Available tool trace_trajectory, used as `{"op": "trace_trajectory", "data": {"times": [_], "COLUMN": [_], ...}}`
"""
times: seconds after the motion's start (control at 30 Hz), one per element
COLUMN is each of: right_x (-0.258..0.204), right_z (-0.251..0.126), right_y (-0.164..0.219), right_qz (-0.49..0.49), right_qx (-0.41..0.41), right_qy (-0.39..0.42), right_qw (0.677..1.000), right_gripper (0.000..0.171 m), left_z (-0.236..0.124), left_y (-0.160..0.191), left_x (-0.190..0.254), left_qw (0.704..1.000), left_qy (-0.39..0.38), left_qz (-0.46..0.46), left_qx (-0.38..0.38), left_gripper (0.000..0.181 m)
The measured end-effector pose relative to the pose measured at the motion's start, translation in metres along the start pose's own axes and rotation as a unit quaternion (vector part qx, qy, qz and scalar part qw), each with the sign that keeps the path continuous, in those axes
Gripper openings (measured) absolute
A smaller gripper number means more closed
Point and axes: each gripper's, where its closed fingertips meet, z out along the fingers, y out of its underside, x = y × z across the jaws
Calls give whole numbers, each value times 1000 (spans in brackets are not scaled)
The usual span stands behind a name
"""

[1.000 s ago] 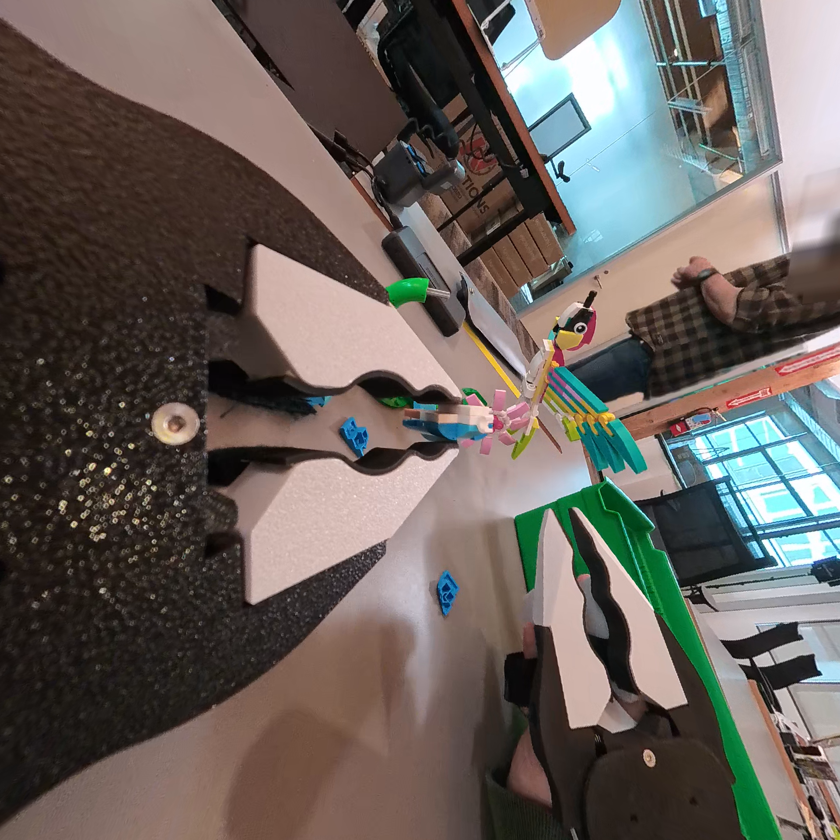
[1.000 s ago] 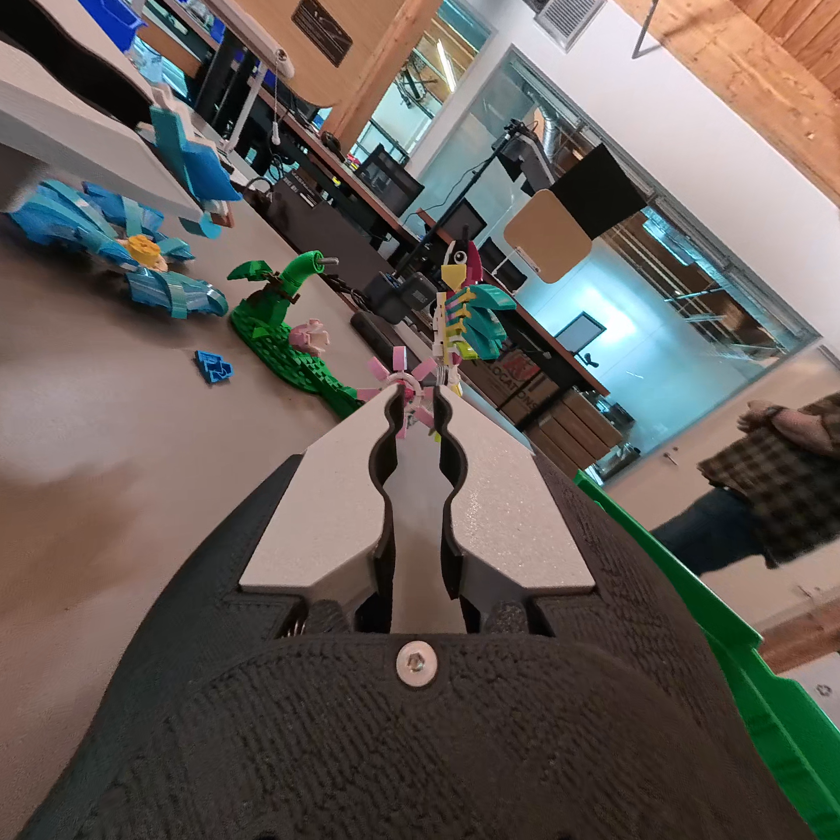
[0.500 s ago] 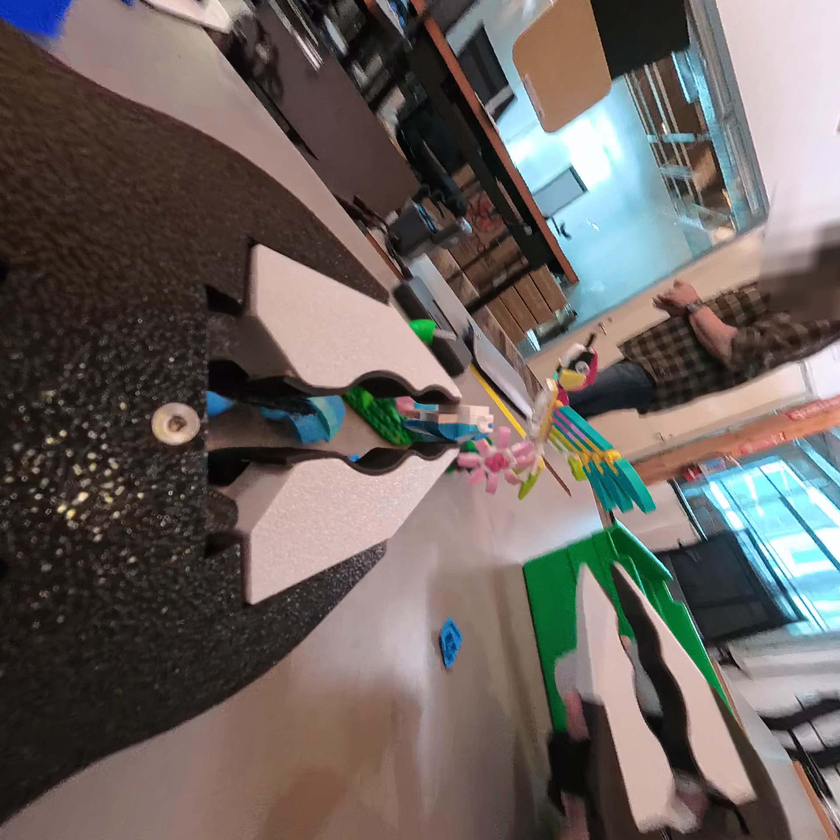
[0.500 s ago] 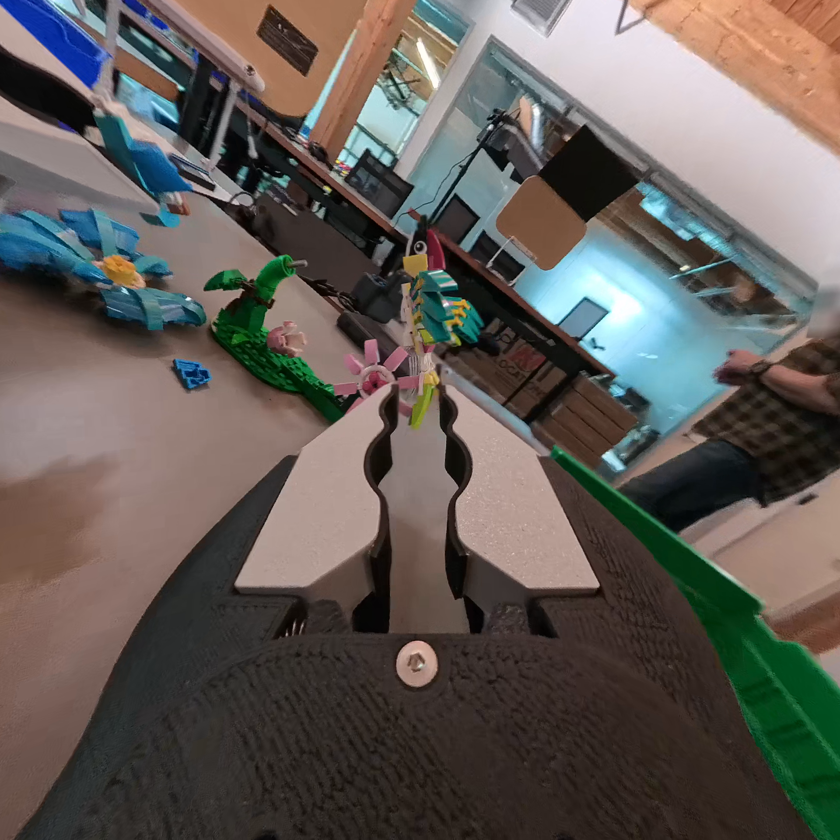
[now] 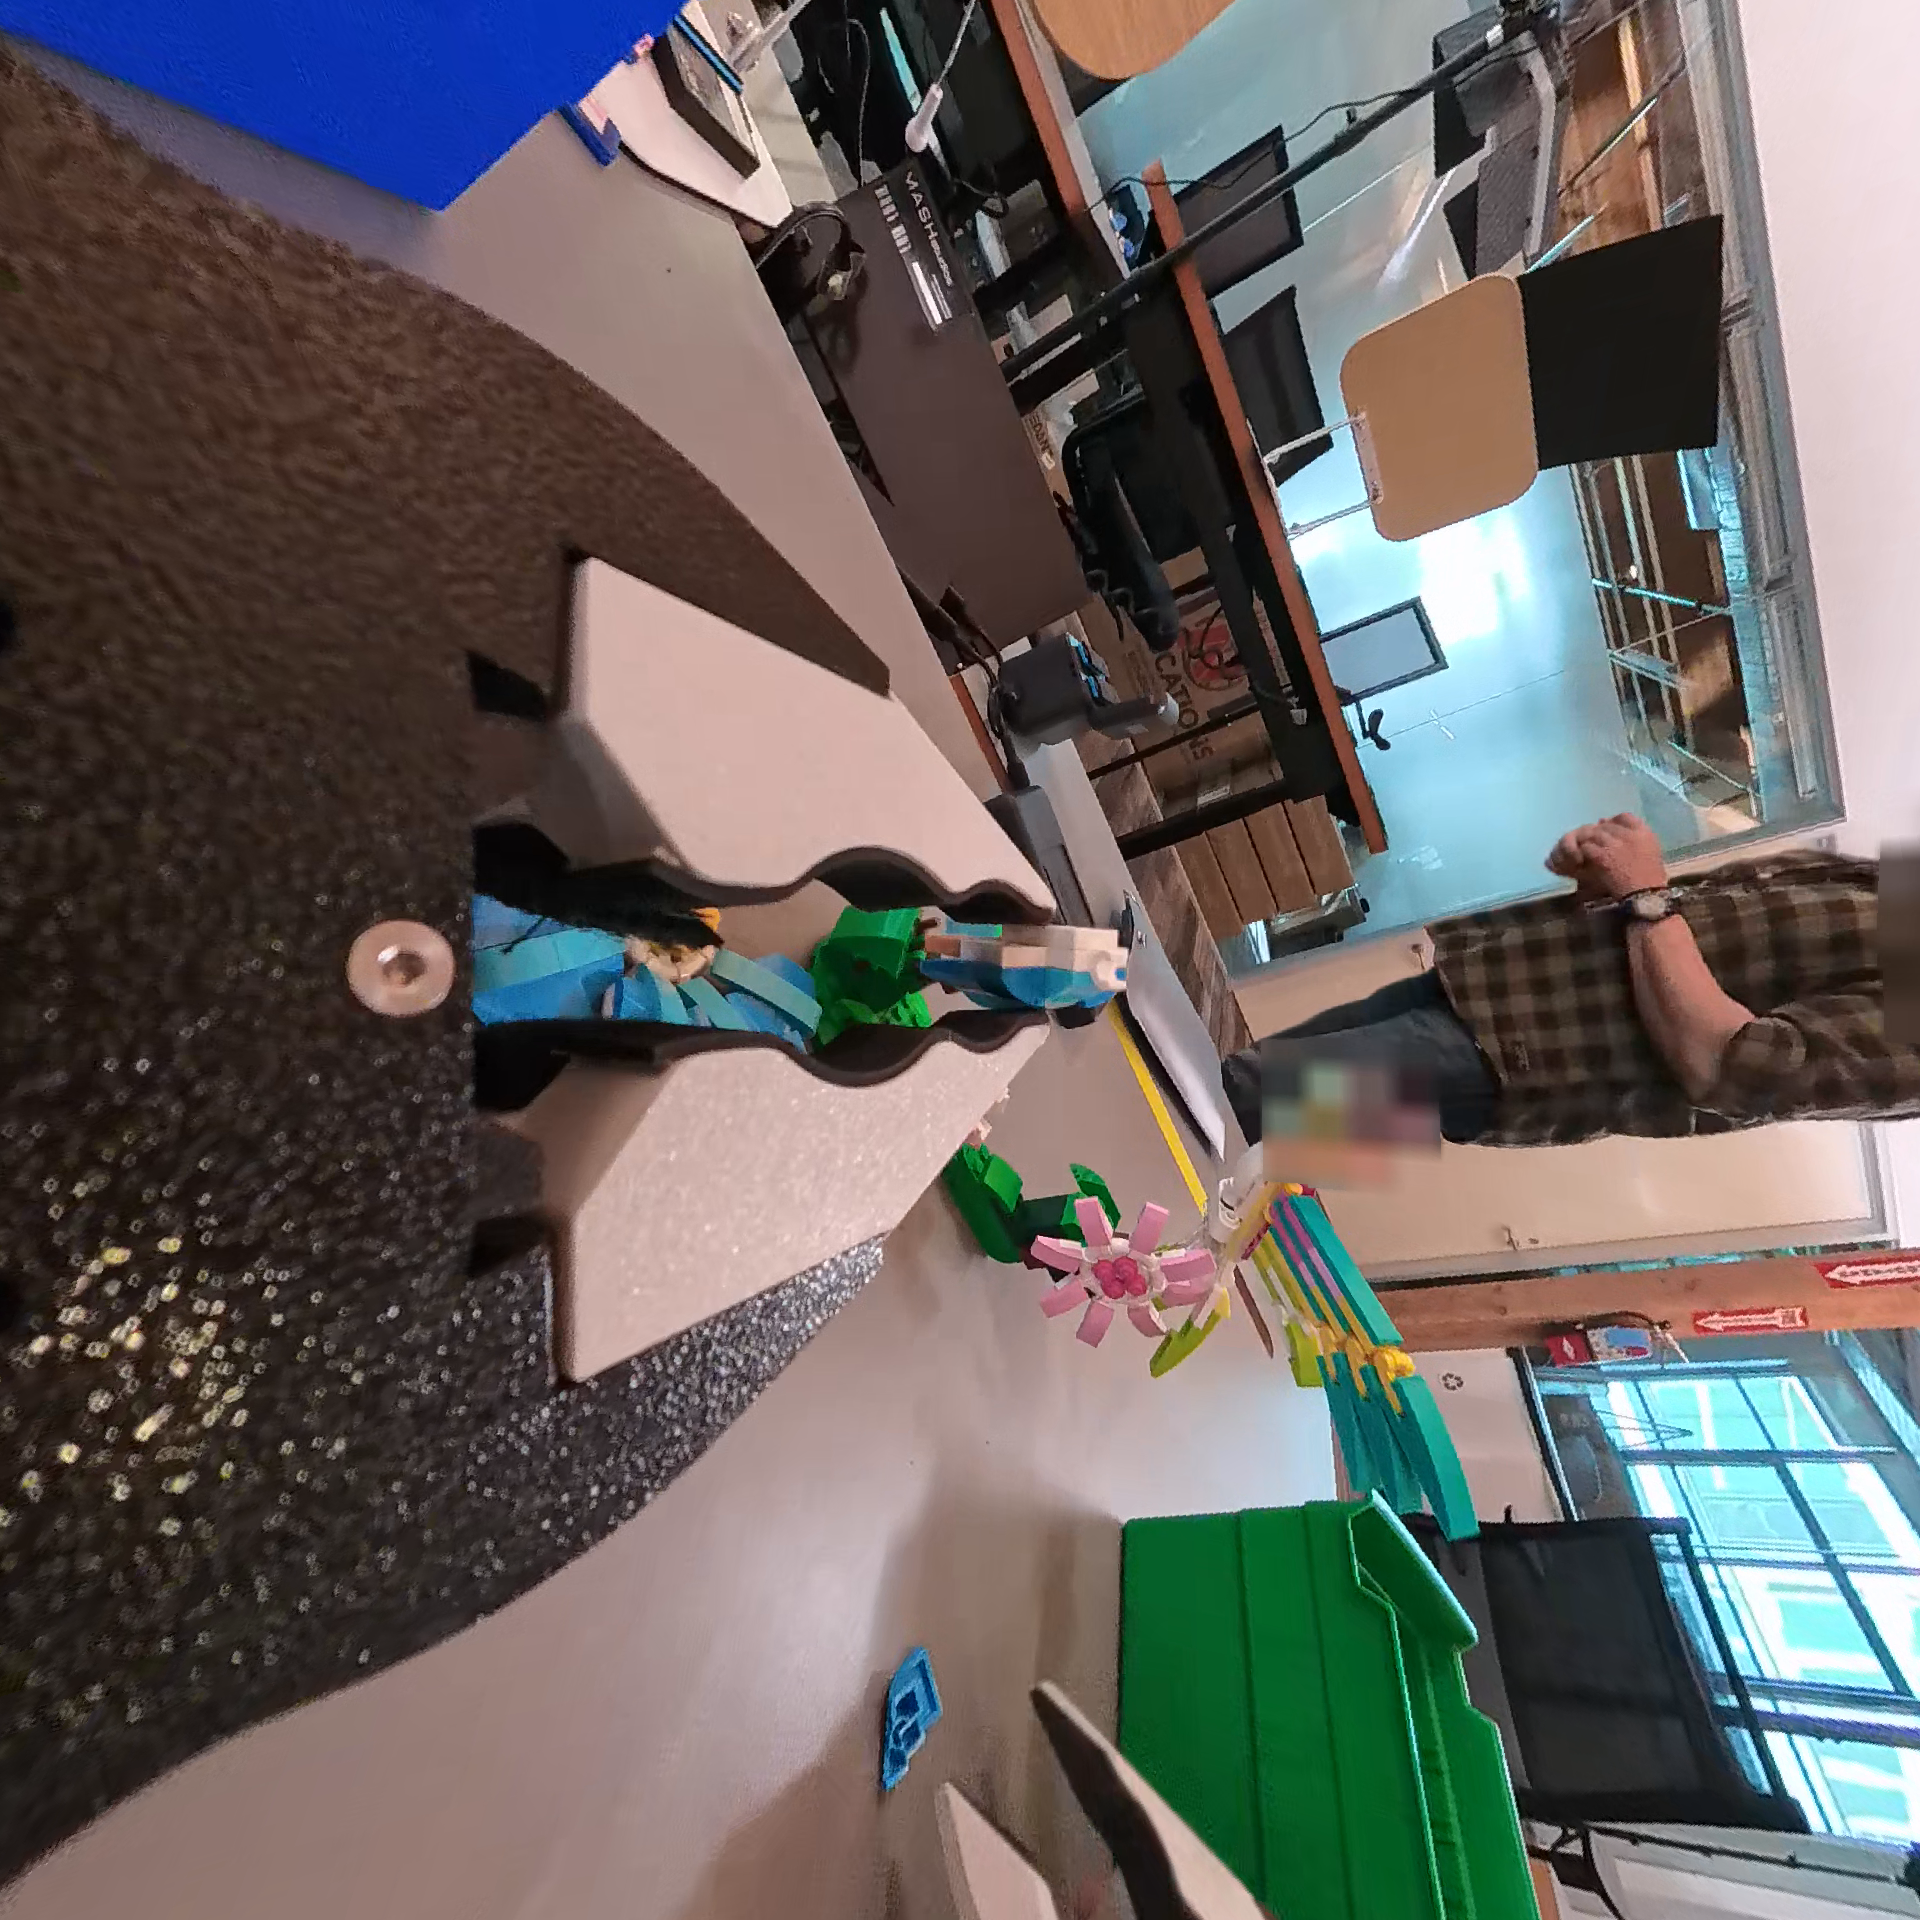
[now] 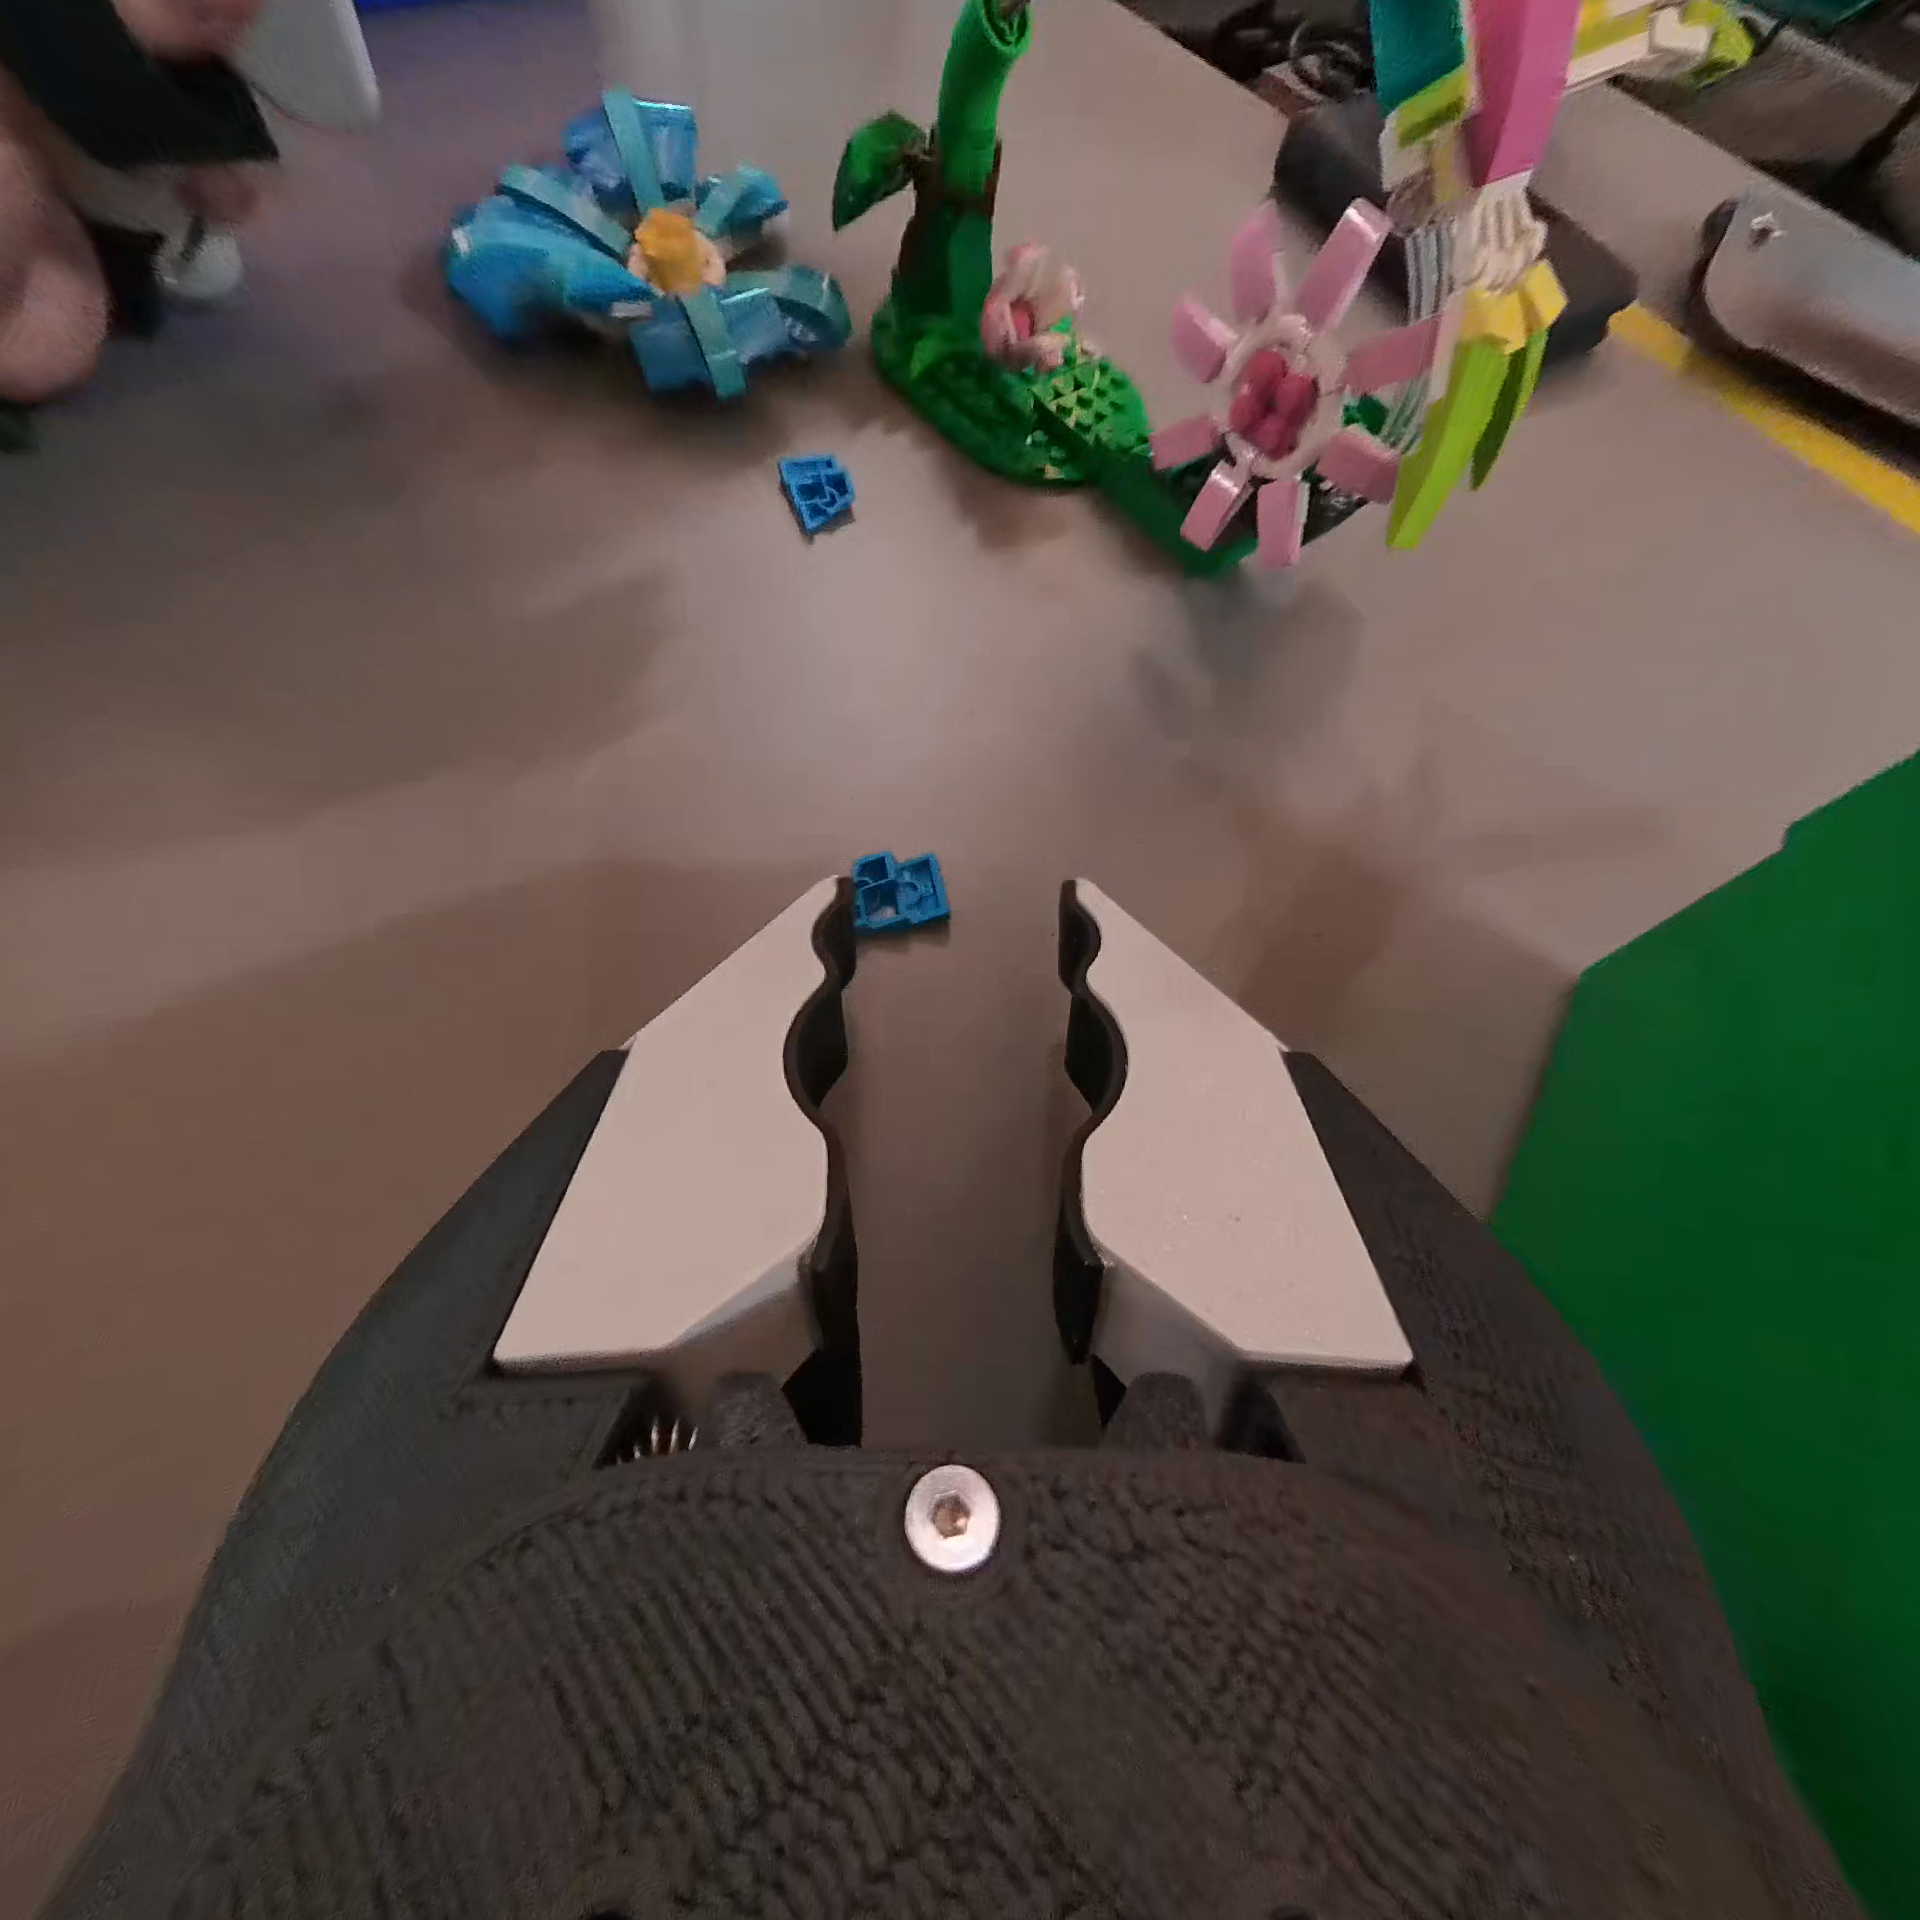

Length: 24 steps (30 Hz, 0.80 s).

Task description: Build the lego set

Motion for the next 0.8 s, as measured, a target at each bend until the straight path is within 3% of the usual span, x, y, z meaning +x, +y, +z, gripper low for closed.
{"op": "trace_trajectory", "data": {"times": [0.17, 0.8], "right_x": [-12, -14], "right_z": [6, 11], "right_y": [7, 14], "right_qz": [7, 21], "right_qx": [-25, -54], "right_qy": [-34, -48], "right_qw": [999, 997], "right_gripper": [38, 24], "left_z": [1, 2], "left_y": [0, 3], "left_x": [1, 4], "left_qw": [1000, 1000], "left_qy": [5, 18], "left_qz": [-7, -18], "left_qx": [1, -6], "left_gripper": [12, 12]}}
